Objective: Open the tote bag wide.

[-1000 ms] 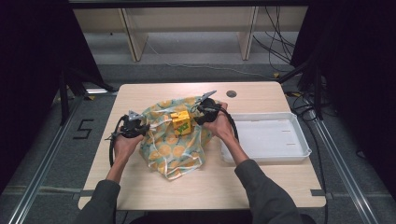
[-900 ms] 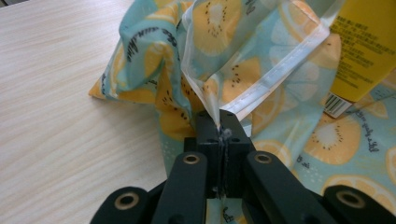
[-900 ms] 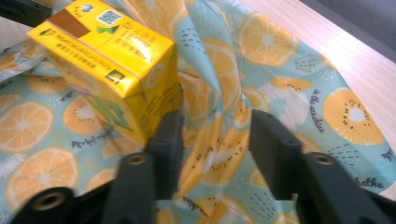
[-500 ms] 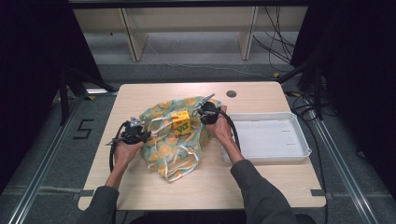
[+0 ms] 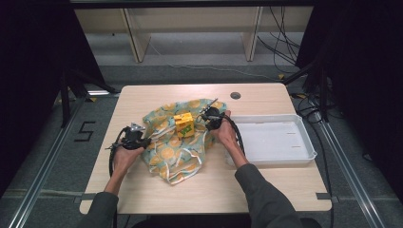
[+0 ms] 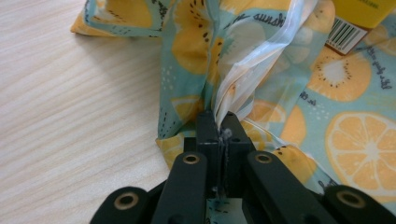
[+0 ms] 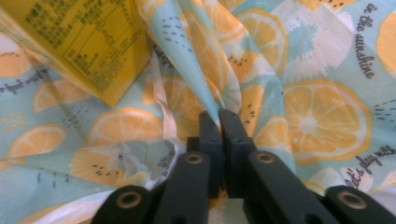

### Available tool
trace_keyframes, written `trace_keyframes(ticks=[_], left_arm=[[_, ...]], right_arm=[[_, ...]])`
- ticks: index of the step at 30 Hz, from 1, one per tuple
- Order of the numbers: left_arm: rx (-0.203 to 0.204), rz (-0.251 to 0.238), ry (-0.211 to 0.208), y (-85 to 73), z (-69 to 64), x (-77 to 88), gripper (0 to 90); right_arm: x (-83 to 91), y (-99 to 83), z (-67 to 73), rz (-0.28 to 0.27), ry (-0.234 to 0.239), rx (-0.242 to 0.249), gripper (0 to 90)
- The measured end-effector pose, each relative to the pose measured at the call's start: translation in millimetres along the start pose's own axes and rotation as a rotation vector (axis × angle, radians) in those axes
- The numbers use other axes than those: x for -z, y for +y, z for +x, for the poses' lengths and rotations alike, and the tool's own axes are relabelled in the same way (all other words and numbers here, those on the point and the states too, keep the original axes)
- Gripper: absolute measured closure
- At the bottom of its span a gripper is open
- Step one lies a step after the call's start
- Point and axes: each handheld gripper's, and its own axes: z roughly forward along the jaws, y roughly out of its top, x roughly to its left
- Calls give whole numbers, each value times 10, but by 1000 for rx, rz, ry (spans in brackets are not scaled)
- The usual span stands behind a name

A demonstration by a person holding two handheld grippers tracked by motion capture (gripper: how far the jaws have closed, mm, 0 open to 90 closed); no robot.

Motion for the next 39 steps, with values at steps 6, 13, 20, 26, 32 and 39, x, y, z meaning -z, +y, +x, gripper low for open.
trace_keyframes(ticks=[6, 13, 20, 26, 32, 39], left_arm=[[21, -12, -26, 30, 25, 152, 679], [60, -116, -51, 122, -53, 520, 473], [47, -149, -80, 59, -206, 815, 400], [45, -172, -92, -136, -398, 997, 372], [19, -204, -94, -265, -590, 1180, 349], [-9, -210, -86, -549, -763, 1346, 341]], right_arm=[[241, 4, -20, -114, 0, -24, 540], [658, 45, 48, -275, 97, -84, 402], [762, 109, 162, -334, 161, -97, 361], [713, 184, 273, -323, 187, -114, 275], [655, 253, 394, -290, 178, -100, 217], [537, 321, 456, -269, 157, -75, 171]])
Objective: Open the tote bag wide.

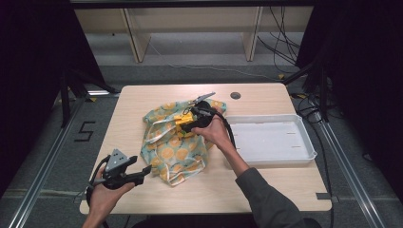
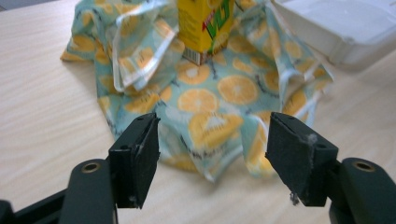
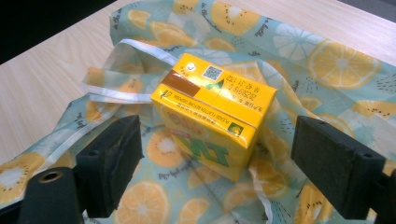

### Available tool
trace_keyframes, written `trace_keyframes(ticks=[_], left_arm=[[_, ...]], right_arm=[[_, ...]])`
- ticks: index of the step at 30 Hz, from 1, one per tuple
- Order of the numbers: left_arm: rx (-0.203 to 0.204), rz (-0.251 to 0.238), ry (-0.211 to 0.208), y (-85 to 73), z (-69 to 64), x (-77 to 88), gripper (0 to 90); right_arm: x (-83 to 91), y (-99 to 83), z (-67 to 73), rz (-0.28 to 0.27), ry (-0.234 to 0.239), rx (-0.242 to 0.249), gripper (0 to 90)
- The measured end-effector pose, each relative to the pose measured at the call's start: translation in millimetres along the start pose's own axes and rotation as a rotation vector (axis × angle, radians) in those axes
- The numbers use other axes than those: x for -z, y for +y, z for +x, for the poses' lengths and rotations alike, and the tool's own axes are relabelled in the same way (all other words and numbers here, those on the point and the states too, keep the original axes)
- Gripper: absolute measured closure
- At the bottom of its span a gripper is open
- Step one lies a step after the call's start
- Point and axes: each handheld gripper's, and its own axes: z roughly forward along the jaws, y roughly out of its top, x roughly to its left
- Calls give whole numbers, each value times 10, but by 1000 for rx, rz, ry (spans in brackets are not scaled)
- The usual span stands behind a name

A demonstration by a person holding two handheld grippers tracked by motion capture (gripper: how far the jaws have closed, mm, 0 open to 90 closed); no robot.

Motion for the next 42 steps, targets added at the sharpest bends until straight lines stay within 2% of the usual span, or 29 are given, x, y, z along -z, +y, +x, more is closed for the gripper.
trace_keyframes(ticks=[4, 12, 17, 18, 19, 21, 22, 23, 24, 25, 26, 27, 28, 29, 30, 31, 32, 33, 34, 35, 38, 39, 40, 42], left_arm=[[6, 9, 0, -126, -47, 51, 338], [18, 42, 6, -315, -103, 71, 338], [9, 50, 10, -347, -115, 72, 337], [2, 57, 10, -369, -130, 58, 337], [2, 57, 10, -369, -130, 58, 337], [2, 65, 6, -393, -154, 34, 337], [-10, 76, 5, -403, -163, 30, 337], [-58, 104, 3, -400, -148, 42, 337], [-62, 112, -3, -401, -155, 39, 336], [-59, 111, -3, -403, -160, 35, 336], [-26, 96, -1, -411, -178, 18, 336], [-62, 112, -1, -402, -155, 35, 336], [-65, 109, 1, -404, -148, 34, 336], [-35, 100, 1, -415, -161, 22, 336], [-41, 100, 2, -420, -154, 17, 336], [-24, 100, 3, -429, -158, 6, 336], [-24, 102, 2, -435, -156, 3, 336], [-42, 123, 1, -431, -142, 14, 336], [-44, 114, 2, -434, -144, 8, 336], [-51, 115, 2, -433, -141, 9, 336], [-51, 114, 3, -432, -142, 9, 336], [-51, 114, 4, -432, -142, 9, 336], [-52, 114, 3, -433, -140, 9, 336], [-38, 103, 11, -439, -147, 0, 336]], right_arm=[[-46, 4, 18, 1, 0, -18, 171], [-138, 6, 24, 15, -15, -13, 170], [-197, 18, 47, 9, -19, -22, 170], [-217, 30, 64, 18, -21, -36, 169], [-247, 33, 62, -1, -30, -28, 169], [-255, 38, 66, 5, -33, -29, 169], [-263, 45, 77, 12, -35, -39, 169], [-277, 51, 80, 11, -36, -35, 163], [-292, 52, 87, 11, -42, -38, 159], [-315, 52, 88, 1, -59, -35, 160], [-315, 58, 84, 18, -47, -38, 160], [-332, 60, 87, 17, -47, -43, 161], [-340, 62, 85, 24, -51, -41, 161], [-352, 64, 87, 25, -56, -42, 161], [-362, 70, 93, 28, -57, -52, 161], [-376, 71, 100, 31, -57, -57, 160], [-379, 74, 93, 35, -60, -49, 161], [-410, 73, 90, 20, -65, -46, 162], [-399, 77, 101, 44, -66, -67, 161], [-433, 75, 92, 26, -67, -53, 161], [-456, 75, 93, 32, -80, -52, 160], [-459, 78, 103, 37, -77, -65, 159], [-480, 73, 106, 24, -84, -62, 159], [-481, 75, 100, 37, -83, -61, 160]])
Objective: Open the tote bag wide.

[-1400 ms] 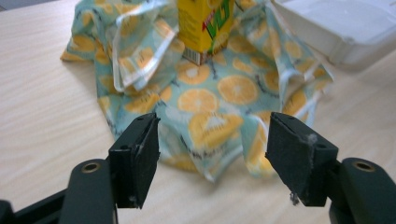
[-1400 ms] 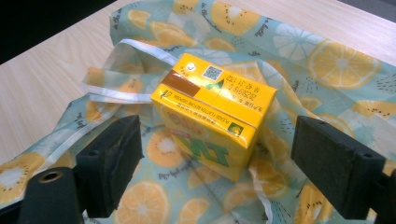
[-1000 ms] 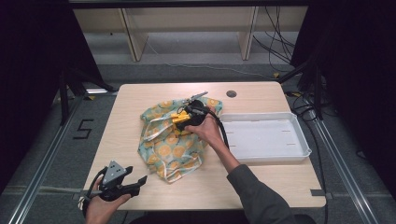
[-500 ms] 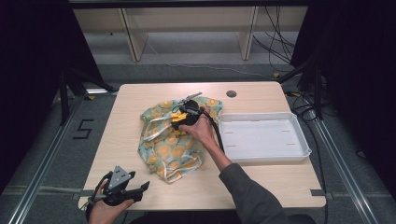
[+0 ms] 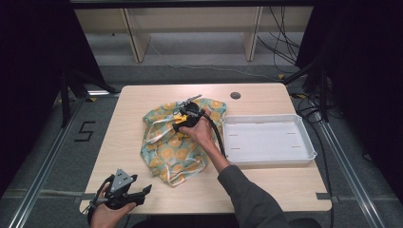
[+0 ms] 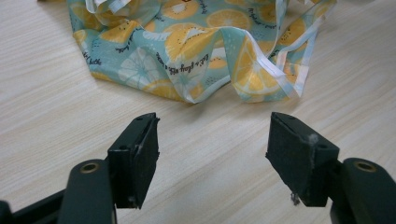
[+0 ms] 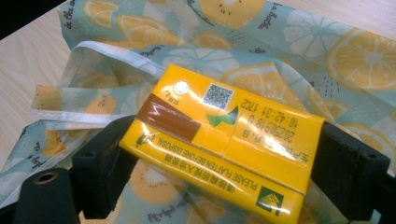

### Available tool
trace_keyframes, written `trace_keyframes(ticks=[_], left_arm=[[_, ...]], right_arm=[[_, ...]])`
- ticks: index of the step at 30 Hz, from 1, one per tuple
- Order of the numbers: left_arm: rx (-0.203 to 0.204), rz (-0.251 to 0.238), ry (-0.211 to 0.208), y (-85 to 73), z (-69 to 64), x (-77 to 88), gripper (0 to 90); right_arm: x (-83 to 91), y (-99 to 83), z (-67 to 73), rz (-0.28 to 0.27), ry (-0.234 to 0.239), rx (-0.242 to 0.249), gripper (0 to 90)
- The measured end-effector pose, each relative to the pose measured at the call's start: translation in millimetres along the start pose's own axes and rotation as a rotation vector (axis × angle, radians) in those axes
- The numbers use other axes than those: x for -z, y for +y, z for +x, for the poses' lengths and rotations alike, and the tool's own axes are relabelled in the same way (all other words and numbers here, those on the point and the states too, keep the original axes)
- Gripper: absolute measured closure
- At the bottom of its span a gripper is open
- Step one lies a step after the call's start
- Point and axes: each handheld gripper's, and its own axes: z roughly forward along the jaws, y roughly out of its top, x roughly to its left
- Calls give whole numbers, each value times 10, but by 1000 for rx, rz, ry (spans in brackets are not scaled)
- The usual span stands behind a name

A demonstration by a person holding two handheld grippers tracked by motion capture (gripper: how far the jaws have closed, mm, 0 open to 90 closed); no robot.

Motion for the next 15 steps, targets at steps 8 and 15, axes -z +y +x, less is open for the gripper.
trace_keyframes(ticks=[8, 15], left_arm=[[-13, 20, -7, -10, 3, -5, 336], [4, 5, -4, -19, -8, -33, 338]], right_arm=[[-41, -15, 22, 15, -1, -42, 158], [-30, -11, 58, 14, -37, -7, 185]])
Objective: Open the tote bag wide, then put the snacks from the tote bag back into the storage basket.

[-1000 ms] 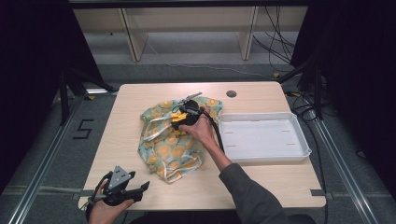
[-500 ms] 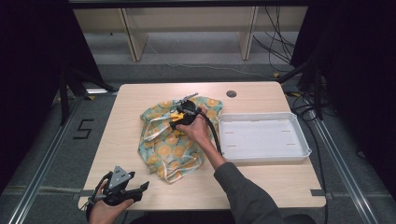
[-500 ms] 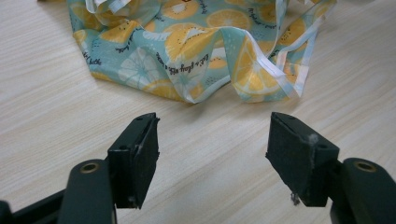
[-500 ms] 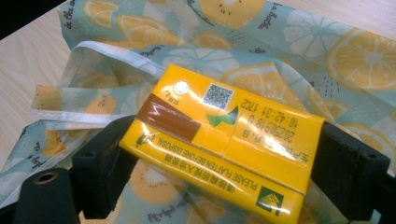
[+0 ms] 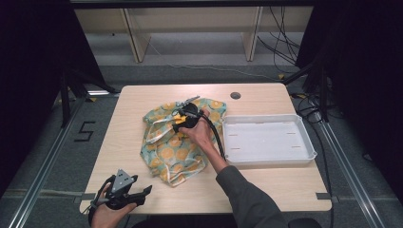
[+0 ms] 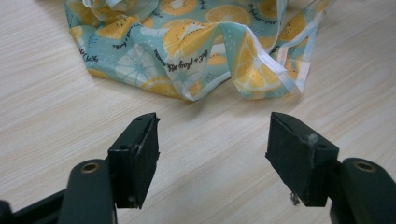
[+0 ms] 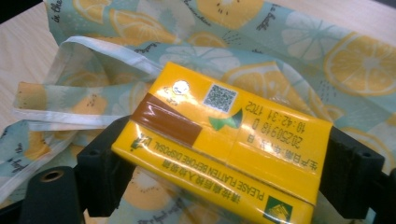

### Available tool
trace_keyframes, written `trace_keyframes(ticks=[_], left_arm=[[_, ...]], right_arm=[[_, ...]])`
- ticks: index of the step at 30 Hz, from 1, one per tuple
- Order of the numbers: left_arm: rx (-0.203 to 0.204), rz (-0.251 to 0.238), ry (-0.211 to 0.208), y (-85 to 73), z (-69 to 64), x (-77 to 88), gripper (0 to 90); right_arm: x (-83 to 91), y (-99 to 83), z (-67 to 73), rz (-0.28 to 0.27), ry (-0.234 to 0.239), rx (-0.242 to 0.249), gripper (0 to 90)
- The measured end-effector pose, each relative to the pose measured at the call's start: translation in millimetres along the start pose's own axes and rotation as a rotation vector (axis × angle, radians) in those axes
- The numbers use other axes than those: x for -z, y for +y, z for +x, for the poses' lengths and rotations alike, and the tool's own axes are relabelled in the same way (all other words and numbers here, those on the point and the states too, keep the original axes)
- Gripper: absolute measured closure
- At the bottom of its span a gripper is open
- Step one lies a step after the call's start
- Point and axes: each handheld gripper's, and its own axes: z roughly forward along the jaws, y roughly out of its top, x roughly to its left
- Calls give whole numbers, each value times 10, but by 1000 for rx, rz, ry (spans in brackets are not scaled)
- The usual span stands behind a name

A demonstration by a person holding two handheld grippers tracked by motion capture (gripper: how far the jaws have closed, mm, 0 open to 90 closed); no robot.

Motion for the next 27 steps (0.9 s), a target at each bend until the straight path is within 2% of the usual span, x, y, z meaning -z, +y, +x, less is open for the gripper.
trace_keyframes(ticks=[2, 3, 5, 6, 7, 8, 10, 11, 12, 13, 17, 18, 19, 22, 25, 27], left_arm=[[-14, -1, 0, 2, 2, 4, 338], [-11, -1, -1, 0, -1, 3, 338], [-8, 3, -6, -1, -6, 3, 339], [-17, 7, -7, 0, 0, 4, 339], [-4, 2, -4, -4, -5, -6, 339], [-19, 15, -13, -1, 7, 8, 340], [-10, 8, -11, -4, 5, 1, 340], [5, 1, -6, -8, -1, -7, 340], [-3, 5, -7, -7, 5, -3, 340], [-46, 34, -8, -2, 35, 20, 341], [-55, 33, -9, -1, 38, 15, 341], [-43, 33, -11, -5, 31, 14, 340], [-8, 14, -11, -10, 9, -3, 340], [-26, 27, 0, -5, 17, 12, 340], [-30, 18, -1, -4, 23, 3, 340], [-59, 43, -2, 1, 37, 19, 340]], right_arm=[[4, -2, 14, 4, -26, 21, 192], [12, 3, 31, 0, -14, 23, 194], [2, -2, 42, -8, -46, 30, 196], [2, -1, 46, -10, -48, 32, 197], [11, 4, 42, -8, -37, 46, 197], [12, 4, 45, -4, -47, 44, 198], [8, 3, 38, -11, -57, 57, 199], [2, -3, 55, -18, -60, 38, 200], [2, -4, 51, -20, -66, 43, 200], [0, -4, 53, -23, -68, 45, 201], [10, 9, 59, -10, -66, 45, 202], [12, 10, 60, -10, -66, 45, 202], [19, 13, 63, -10, -66, 47, 203], [57, 35, 76, -22, -55, 68, 203], [137, 87, 89, -29, -51, 70, 203], [191, 123, 100, -35, -57, 86, 203]])
